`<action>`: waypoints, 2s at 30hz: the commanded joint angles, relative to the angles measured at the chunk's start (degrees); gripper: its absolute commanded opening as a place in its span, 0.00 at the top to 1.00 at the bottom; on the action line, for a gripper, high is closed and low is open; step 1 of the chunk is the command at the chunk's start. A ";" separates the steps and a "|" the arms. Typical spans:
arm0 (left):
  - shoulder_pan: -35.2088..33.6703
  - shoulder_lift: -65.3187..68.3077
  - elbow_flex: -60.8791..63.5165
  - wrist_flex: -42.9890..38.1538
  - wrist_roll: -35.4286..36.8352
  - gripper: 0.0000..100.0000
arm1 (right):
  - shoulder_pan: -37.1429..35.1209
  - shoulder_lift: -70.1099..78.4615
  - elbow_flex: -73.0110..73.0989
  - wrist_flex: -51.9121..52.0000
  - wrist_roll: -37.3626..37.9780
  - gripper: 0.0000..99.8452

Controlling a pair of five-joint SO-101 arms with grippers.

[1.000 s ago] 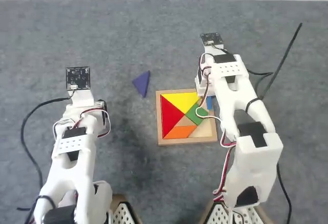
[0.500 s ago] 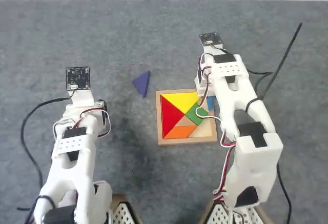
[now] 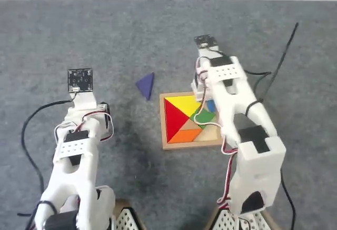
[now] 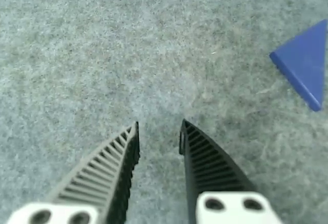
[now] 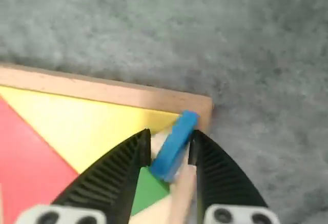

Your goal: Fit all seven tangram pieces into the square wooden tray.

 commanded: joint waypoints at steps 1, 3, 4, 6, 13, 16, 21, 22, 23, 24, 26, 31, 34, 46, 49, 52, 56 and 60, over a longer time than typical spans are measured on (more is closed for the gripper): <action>0.26 0.09 -0.75 -1.23 -0.70 0.88 | -2.59 -2.15 -3.34 0.31 0.18 0.87; 0.26 0.09 -0.75 -1.23 -0.70 0.88 | -2.86 -2.07 -3.34 0.22 0.18 0.87; 0.26 0.09 -0.75 -1.23 -0.70 0.88 | -2.86 -2.15 -3.34 0.22 0.18 0.87; 0.26 0.09 -0.75 -1.23 -0.70 0.88 | -2.86 -2.51 -3.34 0.31 0.18 0.87; 0.26 0.09 -0.66 -1.23 -0.70 0.88 | -2.33 -3.03 -3.43 0.31 0.44 0.87; 0.26 0.09 -0.66 -1.23 -0.70 0.88 | -1.89 -5.67 -3.43 0.31 0.44 0.87; 0.26 0.09 -0.66 -1.32 -0.70 0.88 | -2.24 -10.86 -3.08 0.66 0.44 0.87; 0.26 0.09 -0.66 -1.32 -0.70 0.88 | -2.07 -11.12 -3.08 1.10 0.44 0.87; 0.26 0.09 -0.66 -1.32 -0.70 0.88 | -1.98 -11.21 -3.08 1.27 0.44 0.87; 0.26 0.09 -0.66 -1.32 -0.70 0.88 | -1.89 -11.21 -3.08 1.19 0.44 0.87; 0.26 0.09 -0.66 -1.32 -0.70 0.88 | -1.89 -11.21 -3.08 1.19 0.44 0.87; 0.26 0.09 -0.66 -1.23 -0.70 0.88 | -1.80 -11.91 -3.34 0.57 0.53 0.93; 0.26 0.09 -0.66 -1.23 -0.70 0.88 | 0.92 -12.18 -2.46 0.84 0.53 0.98; 0.26 0.09 -0.66 -1.23 -0.70 0.88 | 0.22 -17.19 13.27 -11.30 3.34 0.99; 0.26 0.09 -0.66 -1.23 -0.70 0.88 | 0.31 -16.84 13.45 -11.38 3.34 0.99; 0.26 0.09 -0.66 -1.23 -0.70 0.88 | 0.04 -17.27 13.19 -11.74 3.25 0.99; 0.26 0.09 -0.66 -1.23 -0.70 0.88 | -2.68 -17.36 13.27 -13.23 3.69 0.99; 0.26 0.09 -0.66 -1.23 -0.70 0.88 | -3.82 -16.31 13.27 -13.23 5.45 0.99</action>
